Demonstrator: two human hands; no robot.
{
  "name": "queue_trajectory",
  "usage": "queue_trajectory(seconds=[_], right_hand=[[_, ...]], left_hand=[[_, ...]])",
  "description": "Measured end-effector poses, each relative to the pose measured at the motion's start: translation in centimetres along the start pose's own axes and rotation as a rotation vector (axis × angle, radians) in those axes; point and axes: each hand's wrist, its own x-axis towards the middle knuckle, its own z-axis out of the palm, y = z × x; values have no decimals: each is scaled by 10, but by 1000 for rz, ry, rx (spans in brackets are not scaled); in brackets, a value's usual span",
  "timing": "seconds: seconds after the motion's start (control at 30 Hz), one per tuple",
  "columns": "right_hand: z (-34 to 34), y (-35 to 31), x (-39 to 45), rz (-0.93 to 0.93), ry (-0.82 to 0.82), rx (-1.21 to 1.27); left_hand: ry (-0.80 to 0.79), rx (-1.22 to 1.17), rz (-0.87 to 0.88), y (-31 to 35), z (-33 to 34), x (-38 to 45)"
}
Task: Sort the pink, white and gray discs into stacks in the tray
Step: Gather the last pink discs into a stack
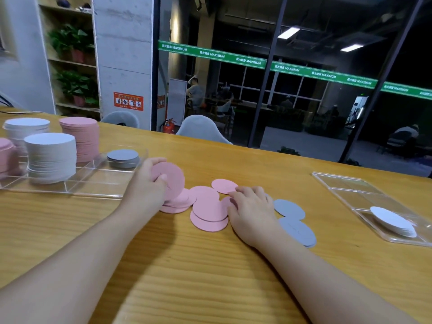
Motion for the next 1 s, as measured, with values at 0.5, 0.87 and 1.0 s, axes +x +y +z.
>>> queue_trajectory(seconds=[0.5, 0.87, 1.0], right_hand=[[-28, 4, 0, -21, -288, 94], [-52, 25, 6, 145, -215, 201], [-46, 22, 9, 113, 72, 409]], left_hand=[[-76, -64, -95, -7, 5, 2], [-218, -164, -129, -1, 12, -7], [-246, -184, -134, 5, 15, -11]])
